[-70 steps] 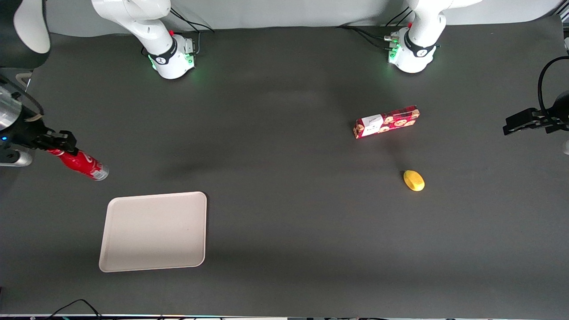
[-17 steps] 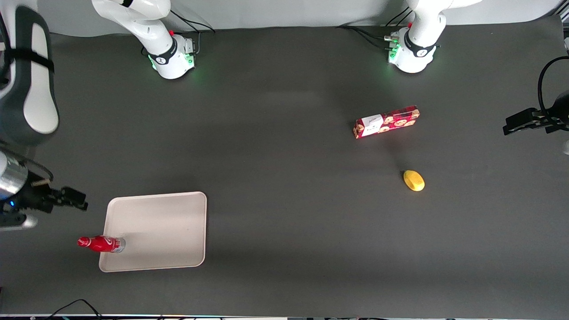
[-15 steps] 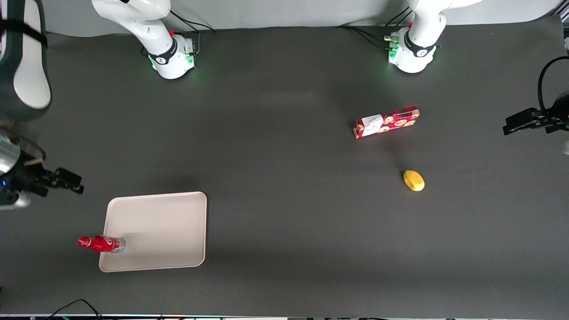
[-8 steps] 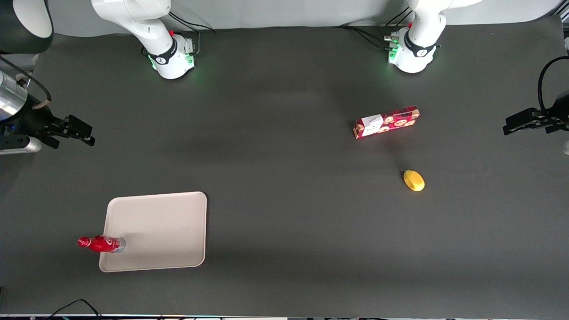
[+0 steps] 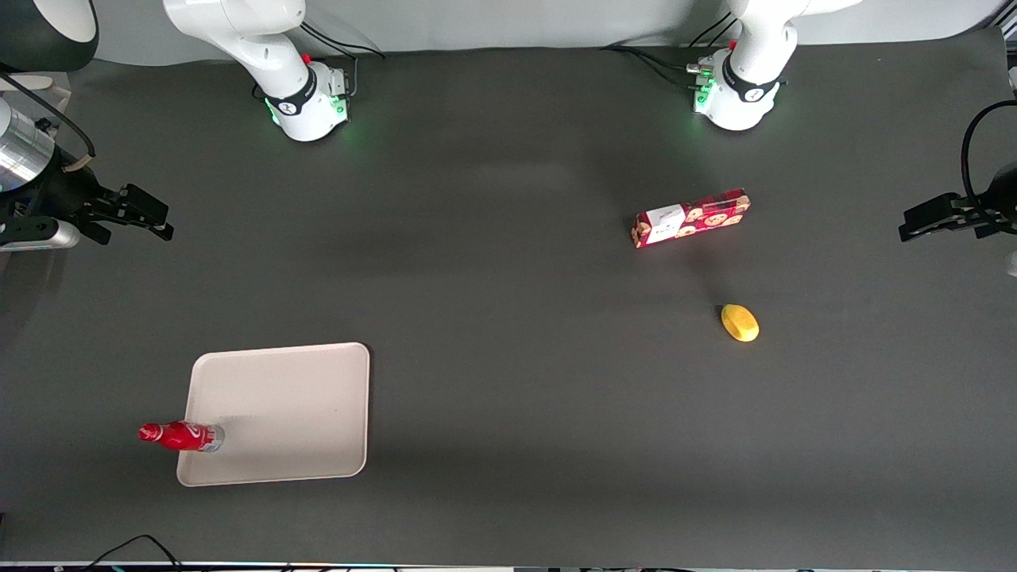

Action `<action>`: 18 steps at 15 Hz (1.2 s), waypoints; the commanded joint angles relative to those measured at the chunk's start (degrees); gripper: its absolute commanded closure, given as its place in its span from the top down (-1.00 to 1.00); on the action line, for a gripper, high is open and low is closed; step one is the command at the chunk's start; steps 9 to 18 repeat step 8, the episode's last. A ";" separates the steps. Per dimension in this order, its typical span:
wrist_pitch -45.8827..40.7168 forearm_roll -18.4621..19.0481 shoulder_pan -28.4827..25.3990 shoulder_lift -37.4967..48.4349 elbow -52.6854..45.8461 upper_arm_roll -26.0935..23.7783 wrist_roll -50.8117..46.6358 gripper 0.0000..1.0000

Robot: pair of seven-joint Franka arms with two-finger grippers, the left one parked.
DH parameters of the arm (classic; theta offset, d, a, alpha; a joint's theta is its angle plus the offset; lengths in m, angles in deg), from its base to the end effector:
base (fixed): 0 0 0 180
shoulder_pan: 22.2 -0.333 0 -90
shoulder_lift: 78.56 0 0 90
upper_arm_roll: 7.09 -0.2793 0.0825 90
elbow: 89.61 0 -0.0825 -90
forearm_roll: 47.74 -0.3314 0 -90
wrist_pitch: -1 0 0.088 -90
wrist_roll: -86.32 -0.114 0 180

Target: Place coke bottle on tray

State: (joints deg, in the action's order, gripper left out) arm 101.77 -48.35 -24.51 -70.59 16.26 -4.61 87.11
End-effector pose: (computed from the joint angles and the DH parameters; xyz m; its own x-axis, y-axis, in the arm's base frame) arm 0.4762 -0.0015 0.5477 0.9987 0.0090 0.0501 0.0098 -0.9998 -0.0159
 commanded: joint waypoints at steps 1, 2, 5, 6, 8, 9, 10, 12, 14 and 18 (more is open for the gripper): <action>0.04 0.87 -0.33 1.35 0.22 0.07 -1.58 1.00; 0.04 0.87 -0.33 1.44 0.22 0.07 -1.58 1.00; -0.04 0.96 -0.33 2.14 -0.22 -0.01 -1.58 1.00; -0.13 1.22 -0.33 2.32 -0.48 0.07 -1.58 1.00; -0.83 2.19 -0.33 2.93 -0.48 -0.01 -1.58 1.00; -0.83 2.19 -0.33 2.93 -0.48 -0.01 -1.58 1.00; -0.83 2.19 -0.33 2.93 -0.48 -0.01 -1.58 1.00; -0.83 2.19 -0.33 2.93 -0.48 -0.01 -1.58 1.00; -0.83 2.19 -0.33 2.93 -0.48 -0.01 -1.58 1.00; -0.83 2.19 -0.33 2.93 -0.48 -0.01 -1.58 1.00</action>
